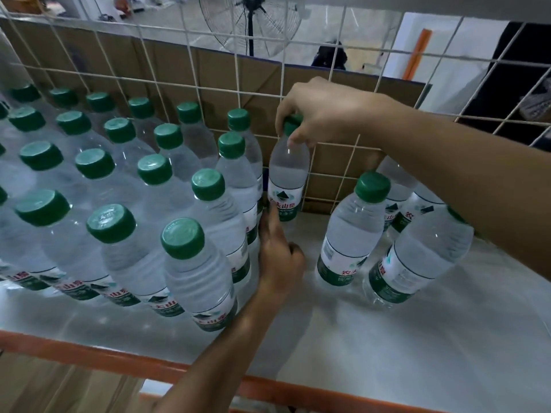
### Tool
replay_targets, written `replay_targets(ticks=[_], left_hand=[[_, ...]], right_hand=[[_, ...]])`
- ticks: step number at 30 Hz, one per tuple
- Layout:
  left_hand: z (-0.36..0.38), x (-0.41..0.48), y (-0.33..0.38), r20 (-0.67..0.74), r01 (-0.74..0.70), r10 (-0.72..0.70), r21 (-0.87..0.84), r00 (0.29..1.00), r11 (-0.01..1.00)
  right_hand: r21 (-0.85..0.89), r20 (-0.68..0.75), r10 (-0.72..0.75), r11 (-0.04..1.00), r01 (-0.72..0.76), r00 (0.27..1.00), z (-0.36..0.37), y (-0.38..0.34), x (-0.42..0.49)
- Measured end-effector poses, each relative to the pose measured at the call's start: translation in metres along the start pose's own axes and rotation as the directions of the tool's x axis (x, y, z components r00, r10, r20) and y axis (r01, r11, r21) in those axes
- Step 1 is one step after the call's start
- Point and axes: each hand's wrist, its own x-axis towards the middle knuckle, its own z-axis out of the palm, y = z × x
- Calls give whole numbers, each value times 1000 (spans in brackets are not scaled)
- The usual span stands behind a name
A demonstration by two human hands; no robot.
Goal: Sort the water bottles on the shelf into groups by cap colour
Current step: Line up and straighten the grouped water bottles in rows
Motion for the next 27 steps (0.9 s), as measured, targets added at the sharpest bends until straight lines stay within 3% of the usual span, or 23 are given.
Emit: replay_targets(ticks=[11, 14, 16, 19, 23, 27], left_hand=[[-1, -7, 4, 60, 125, -121, -63, 991, 990], [-6, -23, 7, 162, 102, -98, -21, 982, 995], [-7, -35, 7, 220, 15, -12, -12, 975, 1000], [-6, -46, 7, 263, -66, 65, -7, 963, 998], [-7, -58, 5, 180, -111, 110, -4, 978, 994], [-12, -65, -2, 97, -146, 142, 29, 985, 989]], right_hand=[[-86, -30, -4, 996, 1, 1000, -20, -8, -24], [-130, 203, 28, 991, -1, 979, -28, -11, -62], [-224, 382, 109, 974, -23, 918, -25, -11, -83], [-233, 501, 154, 972, -38, 852, -16, -6, -95], [-148, 296, 25, 989, 20, 955, -9, 1, -91], [-109, 165, -60, 991, 79, 985, 2, -5, -82]])
